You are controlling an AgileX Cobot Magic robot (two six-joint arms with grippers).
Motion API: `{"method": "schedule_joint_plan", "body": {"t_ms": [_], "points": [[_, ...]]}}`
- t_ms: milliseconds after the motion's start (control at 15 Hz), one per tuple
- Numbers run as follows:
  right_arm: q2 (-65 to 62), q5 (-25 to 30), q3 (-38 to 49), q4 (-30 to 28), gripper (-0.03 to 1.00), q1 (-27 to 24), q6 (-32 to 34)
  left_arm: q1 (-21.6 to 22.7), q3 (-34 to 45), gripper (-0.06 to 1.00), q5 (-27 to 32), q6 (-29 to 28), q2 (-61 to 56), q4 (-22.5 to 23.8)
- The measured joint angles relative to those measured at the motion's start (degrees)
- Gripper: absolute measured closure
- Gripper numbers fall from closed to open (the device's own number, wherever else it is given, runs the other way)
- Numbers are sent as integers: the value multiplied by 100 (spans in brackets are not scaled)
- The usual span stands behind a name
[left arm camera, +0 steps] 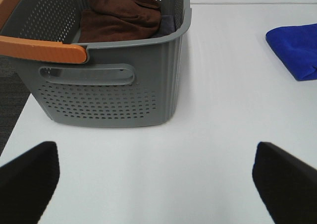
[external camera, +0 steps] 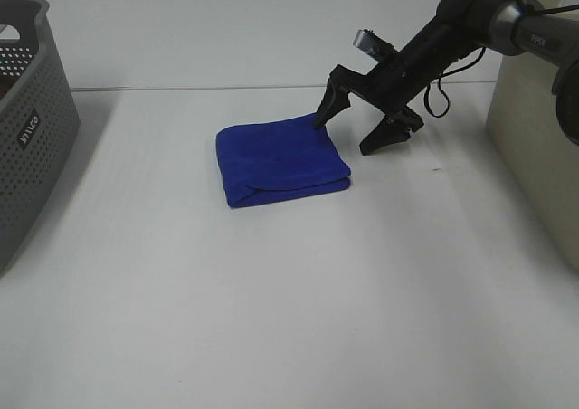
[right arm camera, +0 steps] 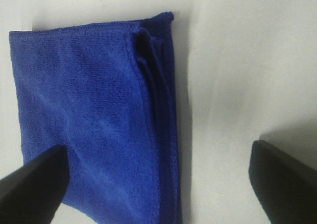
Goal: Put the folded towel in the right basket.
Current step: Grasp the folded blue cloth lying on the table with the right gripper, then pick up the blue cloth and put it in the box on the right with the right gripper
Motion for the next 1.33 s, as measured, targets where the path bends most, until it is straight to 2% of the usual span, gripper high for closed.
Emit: {"method": "schedule_joint_plan", "body": {"t_ms": [267, 467, 533, 600, 733, 800, 1000, 1133, 1333], "points": [[34, 0, -6, -160, 4, 309, 34, 0, 0, -4, 0, 0, 0, 0], [258, 11, -97, 241, 13, 779, 235, 0, 0, -4, 0, 0, 0, 0], [395, -46, -103, 665, 23, 1071, 298, 0, 0, -4, 0, 0, 0, 0], [435, -97, -103, 733, 40, 1163, 304, 0, 0, -4, 0, 0, 0, 0], [561, -286, -115, 819, 83, 1381, 304, 0, 0, -4, 0, 0, 0, 0], [584, -321, -183, 791, 88, 1421, 304, 0, 0, -4, 0, 0, 0, 0], [676, -86, -539, 659, 88, 1438, 304, 0, 0, -4, 0, 0, 0, 0], [745, 80, -1071, 441, 88, 1444, 361, 0, 0, -4, 0, 0, 0, 0], [246, 115, -1587, 367, 88, 1255, 602, 0, 0, -4, 0, 0, 0, 0]]}}
